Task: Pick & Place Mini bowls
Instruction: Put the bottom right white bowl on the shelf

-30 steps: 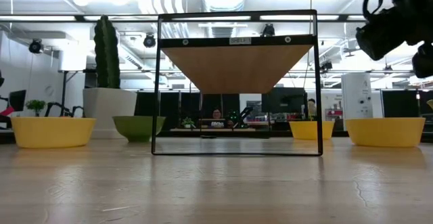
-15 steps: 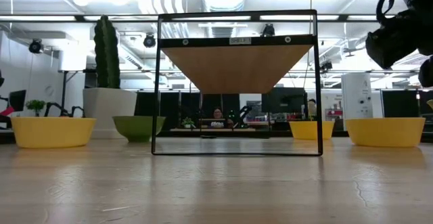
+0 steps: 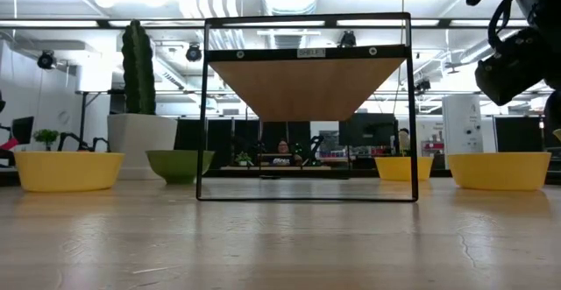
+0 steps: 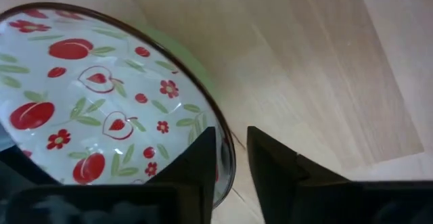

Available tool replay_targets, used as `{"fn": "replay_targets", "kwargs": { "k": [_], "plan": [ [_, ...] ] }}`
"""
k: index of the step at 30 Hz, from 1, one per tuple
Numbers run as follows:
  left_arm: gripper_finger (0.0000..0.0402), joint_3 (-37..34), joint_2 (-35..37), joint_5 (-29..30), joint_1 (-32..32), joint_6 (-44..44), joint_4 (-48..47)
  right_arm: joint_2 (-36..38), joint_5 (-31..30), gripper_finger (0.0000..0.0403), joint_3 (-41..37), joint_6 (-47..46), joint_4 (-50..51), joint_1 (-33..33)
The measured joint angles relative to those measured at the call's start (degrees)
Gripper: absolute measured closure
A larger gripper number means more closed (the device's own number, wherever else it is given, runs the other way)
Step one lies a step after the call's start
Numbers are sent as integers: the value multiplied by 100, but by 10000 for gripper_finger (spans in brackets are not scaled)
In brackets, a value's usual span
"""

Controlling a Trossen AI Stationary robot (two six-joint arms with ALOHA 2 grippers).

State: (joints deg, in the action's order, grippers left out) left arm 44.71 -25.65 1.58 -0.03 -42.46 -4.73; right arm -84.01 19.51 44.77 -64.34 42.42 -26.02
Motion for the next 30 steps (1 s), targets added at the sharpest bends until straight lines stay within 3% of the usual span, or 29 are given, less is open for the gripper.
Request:
{"fn": "replay_targets", "kwargs": {
  "k": [6,16,25,30],
  "plan": [
    [401,0,0,0,0,17,0,154,75,388,13,-78,-8,3],
    [401,0,-7,-2,0,42,0,405,412,391,0,-243,27,4],
    [401,2,-42,-2,0,15,-5,1439,707,392,159,-871,23,15],
    [401,0,-75,-2,0,35,2,1937,431,392,630,-1289,105,103]
  ]
}}
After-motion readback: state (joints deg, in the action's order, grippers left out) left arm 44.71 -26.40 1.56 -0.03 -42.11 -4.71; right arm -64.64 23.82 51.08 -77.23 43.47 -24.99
